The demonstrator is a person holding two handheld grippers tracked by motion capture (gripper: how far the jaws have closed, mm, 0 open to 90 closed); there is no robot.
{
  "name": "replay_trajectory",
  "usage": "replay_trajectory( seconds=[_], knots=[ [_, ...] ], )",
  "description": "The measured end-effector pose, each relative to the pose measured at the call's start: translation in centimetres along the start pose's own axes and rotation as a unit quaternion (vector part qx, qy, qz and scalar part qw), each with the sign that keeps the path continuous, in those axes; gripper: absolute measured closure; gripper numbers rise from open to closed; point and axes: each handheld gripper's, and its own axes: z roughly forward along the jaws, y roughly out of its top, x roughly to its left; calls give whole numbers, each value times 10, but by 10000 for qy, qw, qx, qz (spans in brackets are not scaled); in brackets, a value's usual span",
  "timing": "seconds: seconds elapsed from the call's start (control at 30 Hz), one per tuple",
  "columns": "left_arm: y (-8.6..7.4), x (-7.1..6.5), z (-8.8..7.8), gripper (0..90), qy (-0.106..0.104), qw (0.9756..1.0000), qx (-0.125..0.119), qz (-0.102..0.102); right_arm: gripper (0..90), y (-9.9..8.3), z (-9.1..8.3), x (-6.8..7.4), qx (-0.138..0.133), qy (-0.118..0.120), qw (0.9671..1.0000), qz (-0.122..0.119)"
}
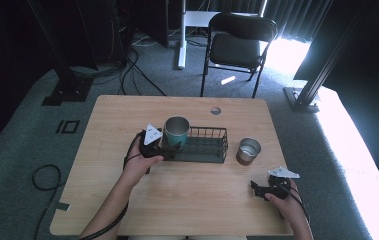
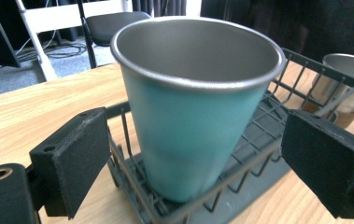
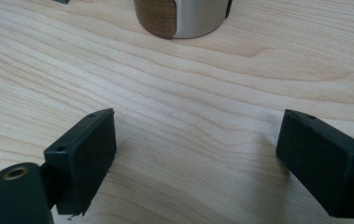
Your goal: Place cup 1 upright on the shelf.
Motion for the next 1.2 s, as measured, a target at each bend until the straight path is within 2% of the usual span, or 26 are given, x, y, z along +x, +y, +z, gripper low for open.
replay_trajectory(
  seconds=[0.33, 0.77, 1.2],
  knots=[
    [-12, 4, -16, 92, 55, 10000, 32, -69, 117, 0, 0, 0, -1, 0, 10000, -1],
    [-32, 14, -34, 92, 150, 9997, 208, -60, 116, 0, 0, 0, 0, 0, 10000, -4],
    [-61, 29, -50, 92, 372, 9979, 401, -336, 116, 0, 0, 0, 1, -1, 10000, -4]
  ],
)
